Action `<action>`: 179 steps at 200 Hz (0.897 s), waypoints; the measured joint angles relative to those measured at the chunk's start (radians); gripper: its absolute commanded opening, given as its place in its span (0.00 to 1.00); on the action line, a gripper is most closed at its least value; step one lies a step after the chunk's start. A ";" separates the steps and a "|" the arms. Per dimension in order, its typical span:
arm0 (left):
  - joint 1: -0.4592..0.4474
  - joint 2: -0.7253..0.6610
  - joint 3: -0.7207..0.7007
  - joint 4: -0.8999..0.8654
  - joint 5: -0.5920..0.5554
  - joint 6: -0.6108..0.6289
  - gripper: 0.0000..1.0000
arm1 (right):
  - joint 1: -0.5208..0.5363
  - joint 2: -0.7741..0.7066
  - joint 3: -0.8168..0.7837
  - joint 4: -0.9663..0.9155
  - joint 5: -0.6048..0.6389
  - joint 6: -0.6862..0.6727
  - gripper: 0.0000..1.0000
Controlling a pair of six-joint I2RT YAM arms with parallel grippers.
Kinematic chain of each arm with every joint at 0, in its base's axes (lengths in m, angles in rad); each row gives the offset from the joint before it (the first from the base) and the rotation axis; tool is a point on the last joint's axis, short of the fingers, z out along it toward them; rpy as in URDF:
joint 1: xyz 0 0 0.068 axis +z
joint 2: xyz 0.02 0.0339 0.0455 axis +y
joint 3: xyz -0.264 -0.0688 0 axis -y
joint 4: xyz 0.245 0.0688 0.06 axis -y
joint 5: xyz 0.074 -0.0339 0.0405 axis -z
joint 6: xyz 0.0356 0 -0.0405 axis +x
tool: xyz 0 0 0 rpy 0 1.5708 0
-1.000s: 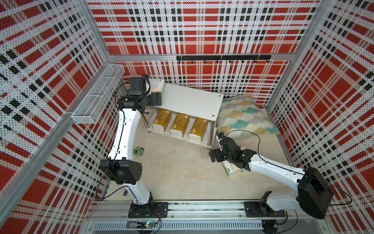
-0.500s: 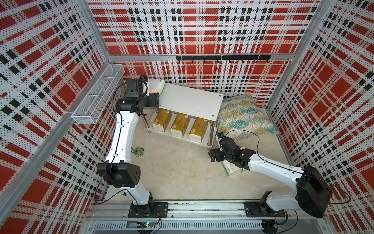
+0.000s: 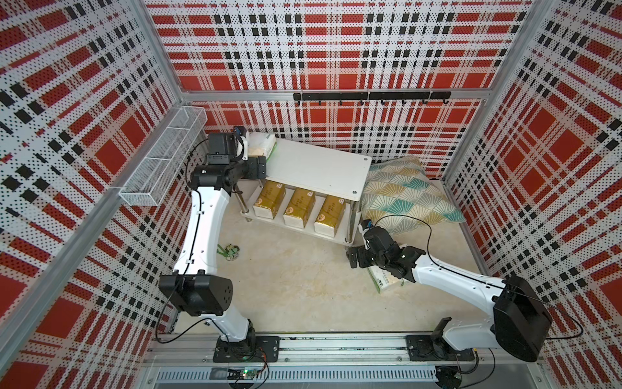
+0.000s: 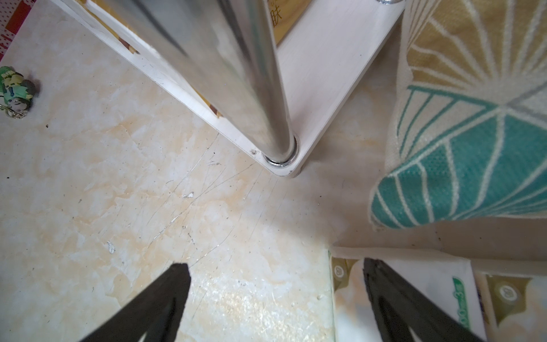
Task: Place the tissue boxes on the shelf by color
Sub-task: Place a box of tissues on the shelf.
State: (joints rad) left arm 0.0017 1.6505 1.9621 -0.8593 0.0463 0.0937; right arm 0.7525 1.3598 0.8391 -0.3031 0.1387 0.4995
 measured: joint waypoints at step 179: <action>0.001 -0.086 -0.009 0.040 -0.042 -0.051 0.99 | 0.011 0.003 0.003 -0.014 0.015 0.006 1.00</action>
State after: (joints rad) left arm 0.0025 1.5646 1.9530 -0.8188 0.0040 0.0425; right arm 0.7639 1.3632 0.8425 -0.3176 0.1535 0.5053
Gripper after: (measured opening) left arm 0.991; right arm 0.999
